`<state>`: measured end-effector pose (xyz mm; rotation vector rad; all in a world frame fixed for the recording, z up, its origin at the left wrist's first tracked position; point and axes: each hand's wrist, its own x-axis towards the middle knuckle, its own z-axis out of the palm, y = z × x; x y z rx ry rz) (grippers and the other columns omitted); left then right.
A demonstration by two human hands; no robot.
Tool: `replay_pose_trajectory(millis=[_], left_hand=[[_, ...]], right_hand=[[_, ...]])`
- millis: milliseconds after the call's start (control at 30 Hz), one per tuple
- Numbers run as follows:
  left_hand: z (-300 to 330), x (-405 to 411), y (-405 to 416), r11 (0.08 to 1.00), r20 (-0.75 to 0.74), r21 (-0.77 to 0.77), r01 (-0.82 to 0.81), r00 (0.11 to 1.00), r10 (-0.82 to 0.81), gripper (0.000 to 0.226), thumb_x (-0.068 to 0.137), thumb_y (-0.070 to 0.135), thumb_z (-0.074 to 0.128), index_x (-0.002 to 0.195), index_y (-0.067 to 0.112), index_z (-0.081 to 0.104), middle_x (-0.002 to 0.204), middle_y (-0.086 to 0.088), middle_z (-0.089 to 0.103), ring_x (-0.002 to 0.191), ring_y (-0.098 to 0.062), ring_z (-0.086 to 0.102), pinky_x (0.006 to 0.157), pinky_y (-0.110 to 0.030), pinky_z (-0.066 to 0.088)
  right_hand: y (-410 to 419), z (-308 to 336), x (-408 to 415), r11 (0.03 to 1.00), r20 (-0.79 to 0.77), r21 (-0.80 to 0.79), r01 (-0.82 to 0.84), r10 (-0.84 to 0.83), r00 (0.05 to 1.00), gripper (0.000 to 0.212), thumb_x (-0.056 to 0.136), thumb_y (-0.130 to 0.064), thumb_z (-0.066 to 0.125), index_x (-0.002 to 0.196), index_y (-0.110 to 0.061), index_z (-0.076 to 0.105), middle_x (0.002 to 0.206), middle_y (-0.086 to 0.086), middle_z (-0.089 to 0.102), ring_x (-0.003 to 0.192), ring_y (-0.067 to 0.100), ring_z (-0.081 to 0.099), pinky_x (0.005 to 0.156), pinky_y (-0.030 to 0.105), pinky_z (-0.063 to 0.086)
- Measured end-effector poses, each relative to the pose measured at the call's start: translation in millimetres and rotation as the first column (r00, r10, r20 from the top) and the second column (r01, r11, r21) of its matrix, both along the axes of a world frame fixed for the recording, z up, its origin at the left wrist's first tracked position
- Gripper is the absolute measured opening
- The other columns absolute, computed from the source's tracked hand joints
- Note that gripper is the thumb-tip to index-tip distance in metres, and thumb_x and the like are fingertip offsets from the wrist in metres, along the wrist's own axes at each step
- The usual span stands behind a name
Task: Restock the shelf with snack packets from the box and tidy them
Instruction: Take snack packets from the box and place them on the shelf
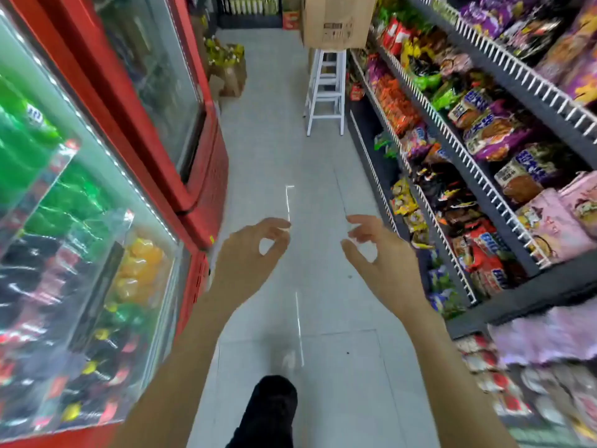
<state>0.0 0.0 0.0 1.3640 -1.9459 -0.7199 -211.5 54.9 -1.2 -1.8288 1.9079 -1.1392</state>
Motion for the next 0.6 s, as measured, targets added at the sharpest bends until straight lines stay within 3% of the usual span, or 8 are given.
replay_pose_trajectory(millis=[67,133,167,233,433,500,600], left_hand=[[-25.9,6.6,-6.1,0.999,0.133,0.02,-0.044,0.99,0.041,0.019,0.091,0.036,0.058,0.107,0.03,0.066,0.09,0.018,0.068,0.088,0.005,0.055,0.086,0.006,0.018],[-53.6,17.1,-13.1,0.99,0.169,0.12,-0.076,0.984,0.055,0.018,0.093,0.034,0.058,0.11,0.031,0.064,0.091,0.021,0.065,0.09,0.002,0.056,0.094,-0.008,0.032],[-64.2,22.0,-21.1,0.983,0.154,0.167,-0.081,0.987,0.055,0.02,0.093,0.035,0.056,0.112,0.032,0.063,0.092,0.023,0.064,0.09,0.001,0.057,0.092,-0.019,0.041],[-82.9,29.7,-48.9,0.972,0.127,0.22,-0.086,0.99,0.059,0.025,0.093,0.035,0.054,0.118,0.033,0.059,0.098,0.028,0.061,0.093,0.002,0.059,0.086,-0.027,0.049],[-117.1,33.5,-171.0,0.926,0.285,0.375,-0.048,0.956,-0.066,0.04,0.096,0.041,0.047,0.134,0.031,0.05,0.128,0.015,0.057,0.117,-0.01,0.053,0.102,-0.031,0.04],[-119.9,26.7,-211.8,0.919,0.32,0.391,-0.053,0.944,-0.082,0.036,0.095,0.039,0.049,0.131,0.032,0.053,0.125,0.015,0.059,0.117,-0.01,0.053,0.101,-0.026,0.037],[-121.0,9.4,-277.5,0.94,0.299,0.335,-0.072,0.954,-0.033,0.026,0.093,0.034,0.055,0.119,0.032,0.061,0.105,0.017,0.066,0.103,-0.007,0.06,0.086,-0.023,0.043]], right_hand=[[-11.6,-26.4,2.8,0.993,-0.073,0.116,0.019,-0.01,0.997,0.031,0.088,-0.032,0.063,0.118,-0.025,0.058,0.095,-0.012,0.063,0.09,0.009,0.058,0.073,0.025,0.043],[-19.6,-56.8,3.1,0.965,-0.105,0.259,0.035,-0.008,0.994,0.033,0.088,-0.031,0.063,0.12,-0.025,0.058,0.099,-0.01,0.064,0.093,0.01,0.056,0.075,0.024,0.042],[-27.4,-70.3,3.2,0.95,-0.105,0.31,0.04,-0.008,0.994,0.035,0.088,-0.032,0.063,0.122,-0.025,0.057,0.102,-0.01,0.064,0.096,0.011,0.057,0.077,0.024,0.043],[-51.4,-89.3,2.1,0.927,-0.124,0.373,0.043,0.004,0.992,0.039,0.089,-0.033,0.062,0.127,-0.026,0.055,0.11,-0.008,0.064,0.102,0.013,0.057,0.08,0.025,0.043],[-161.3,-111.9,-9.8,0.881,-0.146,0.472,0.034,0.04,0.988,0.047,0.092,-0.035,0.058,0.137,-0.024,0.049,0.124,-0.003,0.06,0.113,0.017,0.056,0.085,0.026,0.041],[-200.0,-114.1,-16.2,0.863,-0.137,0.503,0.046,0.027,0.99,0.044,0.092,-0.035,0.058,0.135,-0.025,0.05,0.12,-0.005,0.062,0.109,0.014,0.057,0.08,0.023,0.04],[-262.3,-118.0,-29.6,0.848,-0.113,0.526,0.066,-0.008,0.994,0.038,0.092,-0.035,0.058,0.129,-0.028,0.054,0.11,-0.01,0.064,0.102,0.012,0.059,0.076,0.023,0.04]])
